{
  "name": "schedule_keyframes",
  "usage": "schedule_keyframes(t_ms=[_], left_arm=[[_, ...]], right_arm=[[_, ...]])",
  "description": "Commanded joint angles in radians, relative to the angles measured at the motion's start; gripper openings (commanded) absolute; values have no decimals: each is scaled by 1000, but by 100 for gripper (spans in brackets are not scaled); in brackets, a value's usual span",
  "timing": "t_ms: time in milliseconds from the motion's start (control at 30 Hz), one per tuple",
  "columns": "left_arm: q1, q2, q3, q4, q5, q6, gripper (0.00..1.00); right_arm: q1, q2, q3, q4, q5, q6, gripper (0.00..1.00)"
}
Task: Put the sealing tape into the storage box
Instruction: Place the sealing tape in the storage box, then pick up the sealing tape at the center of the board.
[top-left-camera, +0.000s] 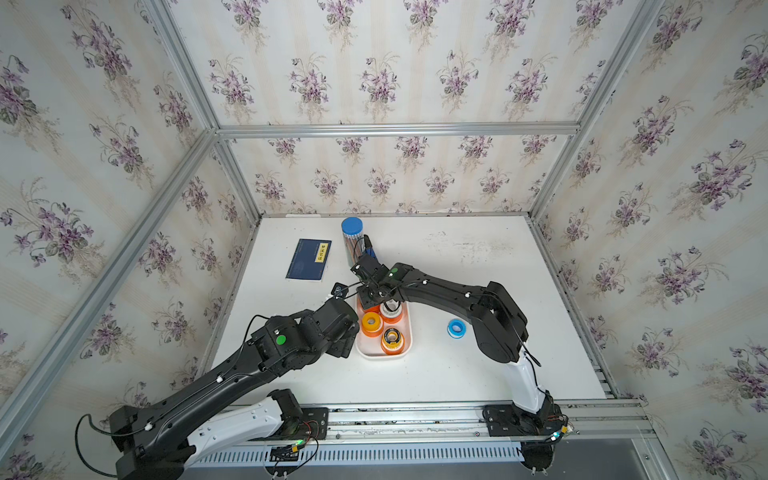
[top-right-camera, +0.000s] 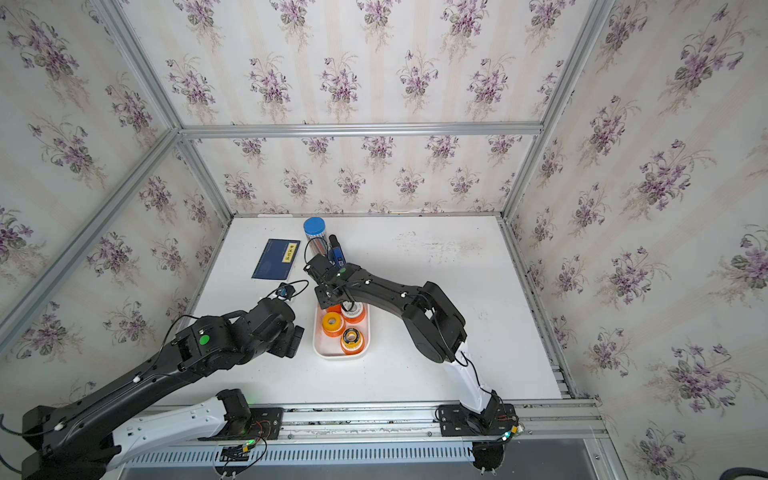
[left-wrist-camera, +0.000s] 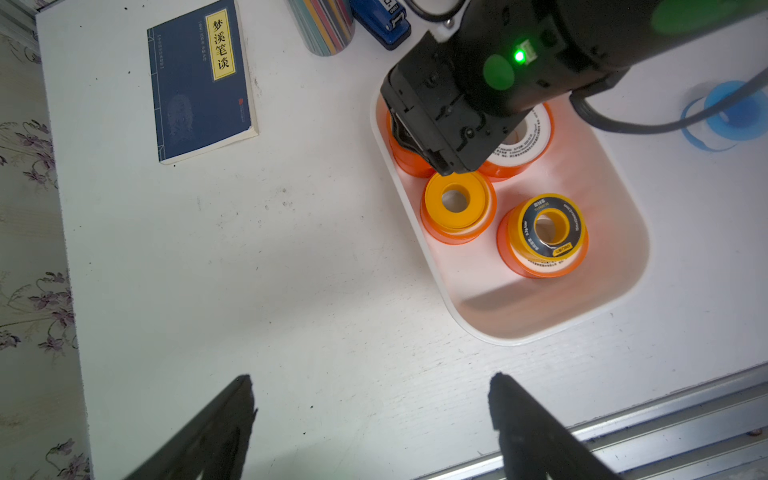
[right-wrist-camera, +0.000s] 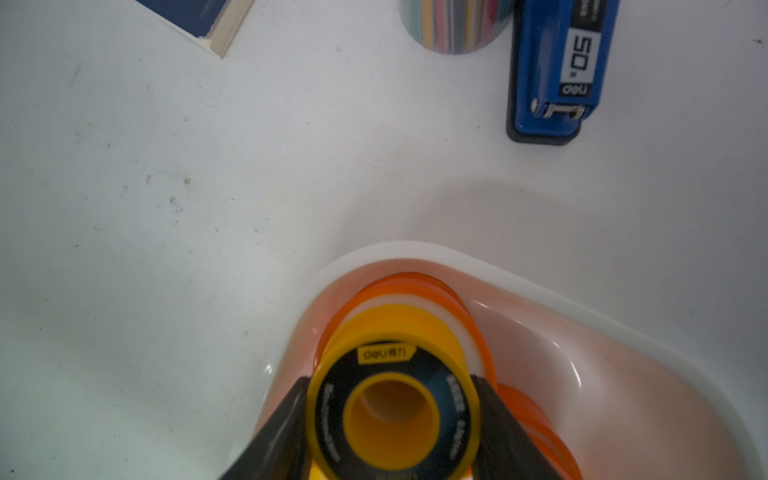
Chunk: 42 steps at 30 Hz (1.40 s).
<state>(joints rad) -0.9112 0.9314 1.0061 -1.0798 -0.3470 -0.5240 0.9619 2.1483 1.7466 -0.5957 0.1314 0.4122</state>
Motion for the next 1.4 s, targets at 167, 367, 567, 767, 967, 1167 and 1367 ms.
schedule_keyframes(t_ms=[167,367,567,767,967,1167,1367], left_arm=[[0,6,-2,2,-13,-5,88],[0,7,-1,1,-16,-7,89],[0,7,0,7,-10,-3,89],[0,6,5,51,50,5,89],[-2,86,62,146,227,35,89],[-35,296,168,231,273,61,88],[-119,631,382,294,308,93,87]], right_arm=[[1,0,23,-24,20,-18,64],[1,-33,19,-33,32,-19,67],[0,-168,-65,8,61,-25,69],[-54,-426,-318,105,134,-12,69],[-164,-822,-746,288,194,-7,68],[-345,-1156,-1067,294,180,84,68],[-394,-1379,-1248,272,321,174,68]])
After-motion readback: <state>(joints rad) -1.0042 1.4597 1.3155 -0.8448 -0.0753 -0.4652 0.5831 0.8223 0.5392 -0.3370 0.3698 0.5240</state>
